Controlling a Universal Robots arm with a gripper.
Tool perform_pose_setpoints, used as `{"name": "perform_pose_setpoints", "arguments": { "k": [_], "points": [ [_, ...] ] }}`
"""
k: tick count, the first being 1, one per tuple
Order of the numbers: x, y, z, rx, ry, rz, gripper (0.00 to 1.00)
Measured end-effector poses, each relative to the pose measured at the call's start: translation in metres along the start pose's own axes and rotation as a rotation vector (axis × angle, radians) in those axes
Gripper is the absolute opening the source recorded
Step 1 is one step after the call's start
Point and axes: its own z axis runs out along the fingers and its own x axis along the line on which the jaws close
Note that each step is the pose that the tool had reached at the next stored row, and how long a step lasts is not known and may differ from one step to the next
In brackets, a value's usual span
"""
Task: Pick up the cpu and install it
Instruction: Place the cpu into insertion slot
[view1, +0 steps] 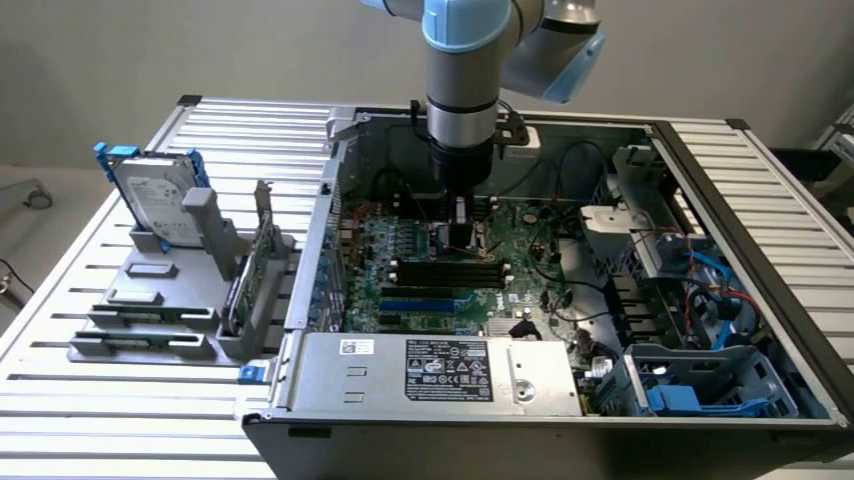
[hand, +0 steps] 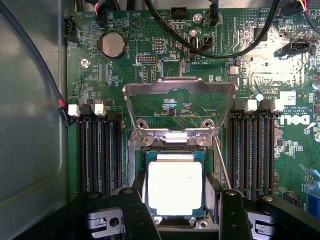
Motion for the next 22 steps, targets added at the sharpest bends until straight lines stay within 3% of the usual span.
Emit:
{"name": "perform_pose_setpoints", "arguments": {
  "k": [11,22],
  "points": [
    [0.0004,-0.0004,0.0021,-0.0004,-0.0077,0.0,0.55],
    [0.0015,-0.0005,0.003,-0.001,-0.0094,-0.001,0.55]
  ]
}}
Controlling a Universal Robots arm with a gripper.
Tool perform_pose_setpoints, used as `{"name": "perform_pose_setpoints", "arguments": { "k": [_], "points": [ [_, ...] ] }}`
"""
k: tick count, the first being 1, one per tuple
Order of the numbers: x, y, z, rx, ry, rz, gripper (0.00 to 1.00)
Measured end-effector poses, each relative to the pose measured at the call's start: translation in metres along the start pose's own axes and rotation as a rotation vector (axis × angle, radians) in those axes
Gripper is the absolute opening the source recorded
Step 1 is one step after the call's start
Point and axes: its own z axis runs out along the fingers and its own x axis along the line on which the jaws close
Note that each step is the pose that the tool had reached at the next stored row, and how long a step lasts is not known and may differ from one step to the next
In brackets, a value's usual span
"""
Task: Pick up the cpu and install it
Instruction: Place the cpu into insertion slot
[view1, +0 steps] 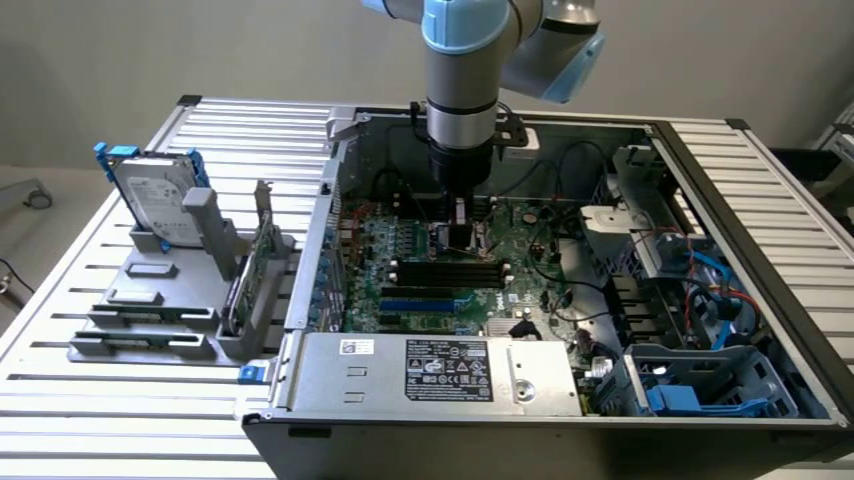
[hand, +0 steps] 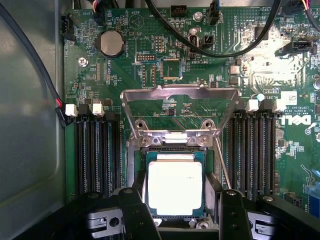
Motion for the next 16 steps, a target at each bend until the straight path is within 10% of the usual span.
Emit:
{"name": "perform_pose_setpoints", "arguments": {
  "k": [12,16],
  "points": [
    [0.0003,-0.0001,0.0022,-0.0016,0.0006,0.0,0.55],
    [0.0003,-0.0002,0.002,-0.0012,-0.0001,0.0,0.69]
  ]
}}
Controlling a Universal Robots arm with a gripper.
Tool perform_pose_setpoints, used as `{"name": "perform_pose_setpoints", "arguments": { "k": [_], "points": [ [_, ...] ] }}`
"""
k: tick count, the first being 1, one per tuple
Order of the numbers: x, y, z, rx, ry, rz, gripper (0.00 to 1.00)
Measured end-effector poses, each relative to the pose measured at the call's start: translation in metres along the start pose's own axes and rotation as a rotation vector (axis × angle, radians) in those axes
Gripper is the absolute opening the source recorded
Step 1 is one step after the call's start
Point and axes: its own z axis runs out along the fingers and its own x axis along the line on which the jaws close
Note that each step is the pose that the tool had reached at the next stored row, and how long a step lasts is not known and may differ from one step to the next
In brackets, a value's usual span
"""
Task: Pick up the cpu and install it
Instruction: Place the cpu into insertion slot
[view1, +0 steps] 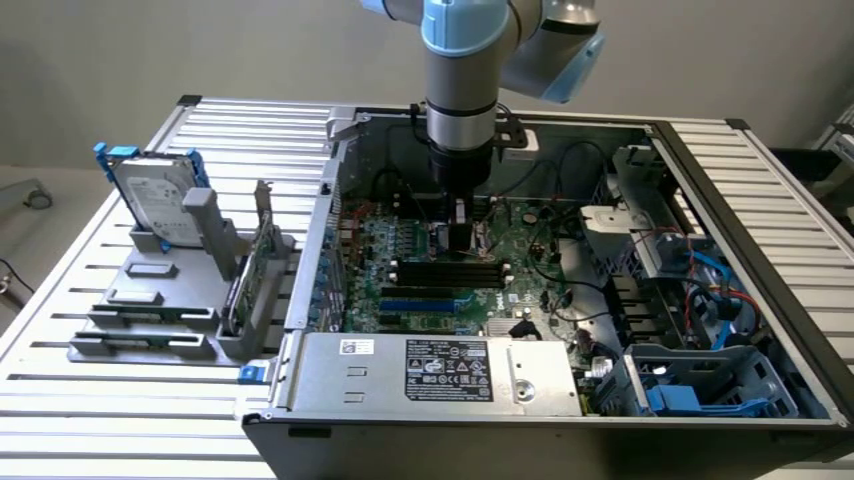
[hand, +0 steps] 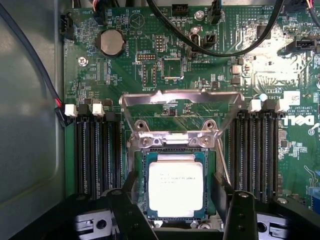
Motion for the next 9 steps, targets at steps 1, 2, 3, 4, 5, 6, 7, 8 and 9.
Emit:
{"name": "perform_pose_setpoints", "arguments": {
  "k": [1,2,3,4,5,6,7,8,9],
  "points": [
    [0.0,0.0,0.0,0.0,0.0,0.0,0.69],
    [0.0,0.0,0.0,0.0,0.0,0.0,0.69],
    [0.0001,0.0,-0.0001,0.0001,0.0,0.0,0.69],
    [0.0001,0.0,-0.0004,0.0001,-0.0001,0.0,0.69],
    [0.0001,0.0001,-0.001,0.0001,-0.0001,0.0,0.69],
    [0.0002,0.0001,-0.0017,0.0001,-0.0001,0.0,0.69],
    [0.0002,0.0002,-0.0027,0.0001,-0.0001,0.0,0.69],
    [0.0003,0.0003,-0.0039,0.0,0.0,0.0,0.69],
    [0.0004,0.0005,-0.0053,0.0,0.0001,0.0,0.69]
  ]
}}
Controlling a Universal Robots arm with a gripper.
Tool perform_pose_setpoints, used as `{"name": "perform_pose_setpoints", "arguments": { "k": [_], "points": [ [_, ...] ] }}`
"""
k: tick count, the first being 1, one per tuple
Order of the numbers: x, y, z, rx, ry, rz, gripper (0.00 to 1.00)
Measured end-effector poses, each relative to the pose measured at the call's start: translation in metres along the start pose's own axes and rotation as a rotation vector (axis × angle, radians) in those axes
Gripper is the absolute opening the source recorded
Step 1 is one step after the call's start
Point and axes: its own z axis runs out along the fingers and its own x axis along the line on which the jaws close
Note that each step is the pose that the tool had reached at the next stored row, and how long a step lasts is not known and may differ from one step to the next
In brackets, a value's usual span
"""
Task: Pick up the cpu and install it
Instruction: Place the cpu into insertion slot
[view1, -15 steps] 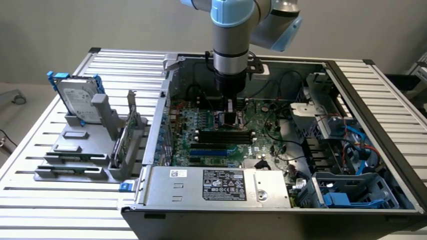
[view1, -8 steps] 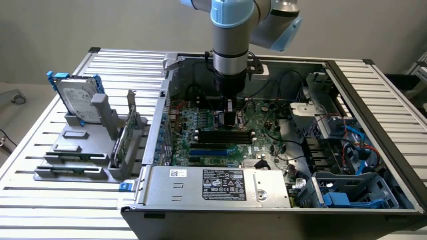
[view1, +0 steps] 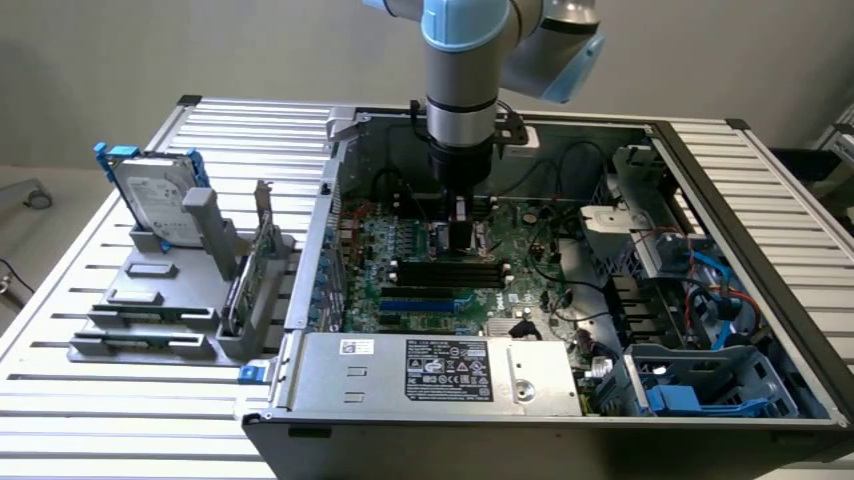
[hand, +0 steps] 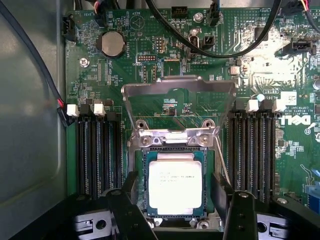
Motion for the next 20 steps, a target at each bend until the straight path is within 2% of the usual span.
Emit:
{"name": "perform_pose_setpoints", "arguments": {
  "k": [7,9,10,12,13,14,17,19,20],
  "points": [
    [0.0,-0.0007,-0.0089,0.0,0.0,0.0,0.67],
    [0.0,-0.0018,-0.0116,0.0001,0.0004,0.0,0.54],
    [0.0,-0.0027,-0.0129,0.0,0.0008,0.001,0.54],
    [0.0,-0.0052,-0.0151,0.0001,0.002,0.001,0.42],
    [0.0,-0.007,-0.0159,0.0001,0.003,0.002,0.42],
    [0.0,-0.009,-0.0166,0.0,0.0044,0.002,0.3],
    [0.0,-0.0151,-0.019,0.002,0.0122,0.004,0.24],
    [0.0,-0.0183,-0.0203,0.0065,0.0181,0.005,0.13],
    [-0.001,-0.0196,-0.0208,0.0101,0.0207,0.005,0.13]
  ]
}}
